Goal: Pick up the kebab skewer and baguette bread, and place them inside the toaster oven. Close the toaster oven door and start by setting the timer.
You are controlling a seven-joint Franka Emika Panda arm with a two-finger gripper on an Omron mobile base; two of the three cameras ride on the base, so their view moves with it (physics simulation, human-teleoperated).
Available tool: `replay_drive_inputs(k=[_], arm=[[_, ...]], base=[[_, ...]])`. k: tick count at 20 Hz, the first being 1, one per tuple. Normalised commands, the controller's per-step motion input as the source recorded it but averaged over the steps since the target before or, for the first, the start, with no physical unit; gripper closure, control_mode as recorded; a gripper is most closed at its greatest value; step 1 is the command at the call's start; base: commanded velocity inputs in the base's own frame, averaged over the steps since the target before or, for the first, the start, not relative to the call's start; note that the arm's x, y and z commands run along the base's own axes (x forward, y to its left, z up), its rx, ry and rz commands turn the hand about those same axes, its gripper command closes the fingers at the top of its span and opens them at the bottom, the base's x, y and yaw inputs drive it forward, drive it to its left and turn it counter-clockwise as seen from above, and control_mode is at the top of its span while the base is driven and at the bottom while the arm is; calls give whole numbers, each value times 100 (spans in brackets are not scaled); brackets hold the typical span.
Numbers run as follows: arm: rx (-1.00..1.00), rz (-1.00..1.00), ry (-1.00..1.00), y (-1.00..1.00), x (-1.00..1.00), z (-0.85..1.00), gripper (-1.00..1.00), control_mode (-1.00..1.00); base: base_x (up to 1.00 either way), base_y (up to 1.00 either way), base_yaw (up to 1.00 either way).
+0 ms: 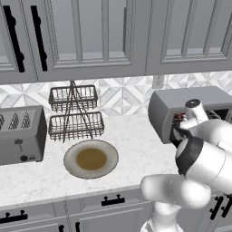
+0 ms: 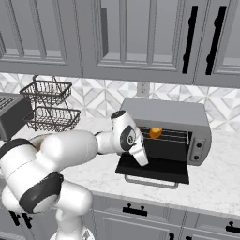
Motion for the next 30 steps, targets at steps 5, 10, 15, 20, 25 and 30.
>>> replay_drive_inputs(k=[5, 10, 15, 20, 25, 30], arm=[[0, 12, 0, 0, -97, 3, -100, -100], [0, 18, 0, 0, -100, 14, -100, -100], [0, 25, 4, -5, -99, 14, -100, -100], [0, 43, 13, -4, -61, -2, -100, -100], [0, 59, 11, 0, 1, -3, -100, -100], [2, 52, 3, -6, 46, 0, -100, -100]], base=[[0, 0, 0], [0, 0, 0], [0, 0, 0], [0, 0, 0], [0, 0, 0], [0, 0, 0]])
